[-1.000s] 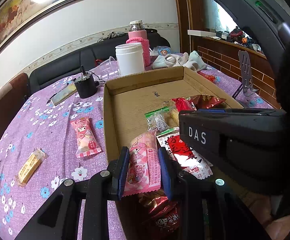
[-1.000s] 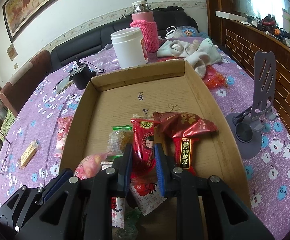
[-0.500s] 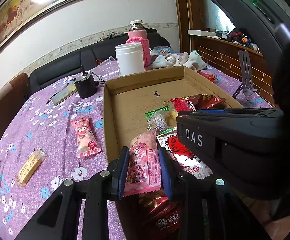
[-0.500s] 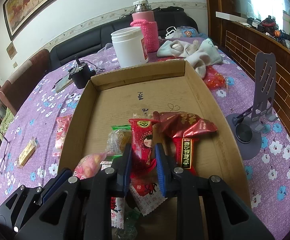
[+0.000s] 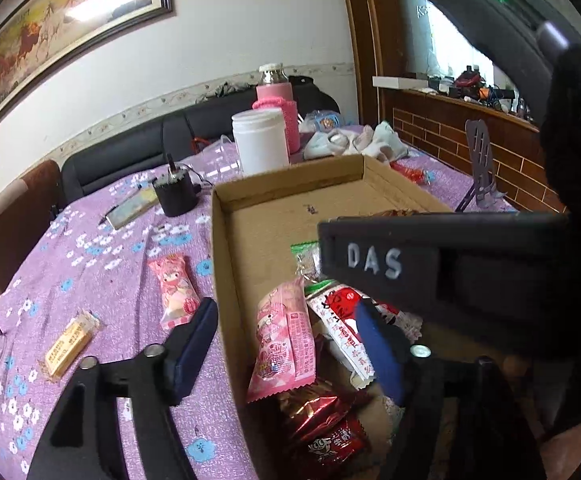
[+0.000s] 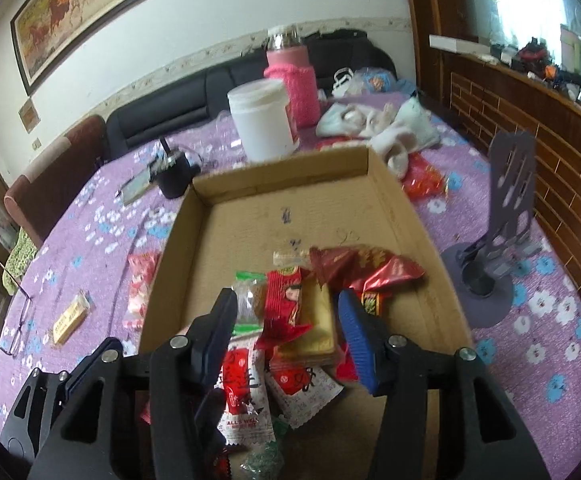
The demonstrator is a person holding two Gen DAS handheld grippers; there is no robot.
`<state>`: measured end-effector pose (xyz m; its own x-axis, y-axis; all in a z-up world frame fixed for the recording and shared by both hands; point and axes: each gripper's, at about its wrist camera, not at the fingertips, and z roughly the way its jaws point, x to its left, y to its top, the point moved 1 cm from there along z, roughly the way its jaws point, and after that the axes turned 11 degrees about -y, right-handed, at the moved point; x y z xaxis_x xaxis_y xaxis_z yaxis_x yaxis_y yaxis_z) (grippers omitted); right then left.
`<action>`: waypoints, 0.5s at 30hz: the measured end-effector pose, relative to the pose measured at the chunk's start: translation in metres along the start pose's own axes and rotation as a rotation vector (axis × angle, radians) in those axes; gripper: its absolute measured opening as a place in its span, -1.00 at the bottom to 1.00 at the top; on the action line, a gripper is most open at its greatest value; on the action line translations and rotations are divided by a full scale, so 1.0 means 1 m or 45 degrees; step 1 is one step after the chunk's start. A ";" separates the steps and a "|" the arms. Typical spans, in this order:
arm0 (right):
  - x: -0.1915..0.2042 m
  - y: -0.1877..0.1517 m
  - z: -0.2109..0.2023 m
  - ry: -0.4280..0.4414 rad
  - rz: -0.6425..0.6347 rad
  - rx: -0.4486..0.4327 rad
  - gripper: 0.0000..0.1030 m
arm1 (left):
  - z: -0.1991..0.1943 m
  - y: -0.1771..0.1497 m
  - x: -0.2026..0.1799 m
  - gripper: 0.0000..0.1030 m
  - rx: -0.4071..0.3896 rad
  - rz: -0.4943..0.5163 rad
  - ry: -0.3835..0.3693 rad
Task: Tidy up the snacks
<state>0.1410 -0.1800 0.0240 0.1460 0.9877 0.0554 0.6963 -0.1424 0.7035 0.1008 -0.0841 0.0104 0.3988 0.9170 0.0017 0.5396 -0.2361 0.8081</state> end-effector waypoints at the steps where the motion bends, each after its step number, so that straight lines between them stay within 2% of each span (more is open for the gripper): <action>1: -0.001 0.001 -0.004 -0.004 0.000 -0.017 0.04 | -0.002 0.001 0.000 0.52 -0.012 0.004 0.002; 2: -0.002 0.003 -0.008 -0.006 0.008 -0.038 0.08 | -0.004 0.002 0.001 0.55 -0.025 0.007 0.002; 4: -0.005 0.006 -0.017 -0.005 0.031 -0.081 0.35 | -0.005 0.004 0.004 0.66 -0.032 -0.007 0.007; 8: -0.010 0.013 -0.039 -0.033 0.043 -0.181 0.42 | -0.017 0.013 0.011 0.69 0.020 -0.068 0.030; 9: -0.011 0.014 -0.045 -0.040 0.043 -0.199 0.49 | -0.024 0.014 0.012 0.70 0.026 -0.073 0.034; 11: -0.015 0.015 -0.056 -0.038 0.081 -0.216 0.54 | -0.042 0.014 0.014 0.81 0.028 -0.078 0.033; 12: -0.020 0.014 -0.063 -0.014 0.118 -0.216 0.55 | -0.051 0.012 0.015 0.89 0.025 -0.070 0.043; 15: -0.027 0.004 -0.080 0.034 0.177 -0.204 0.56 | -0.078 -0.003 0.016 0.94 0.023 0.010 0.038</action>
<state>0.0833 -0.2020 0.0817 0.2125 0.9610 0.1771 0.5500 -0.2674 0.7912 0.0477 -0.0435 0.0538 0.3807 0.9243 0.0261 0.5500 -0.2490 0.7971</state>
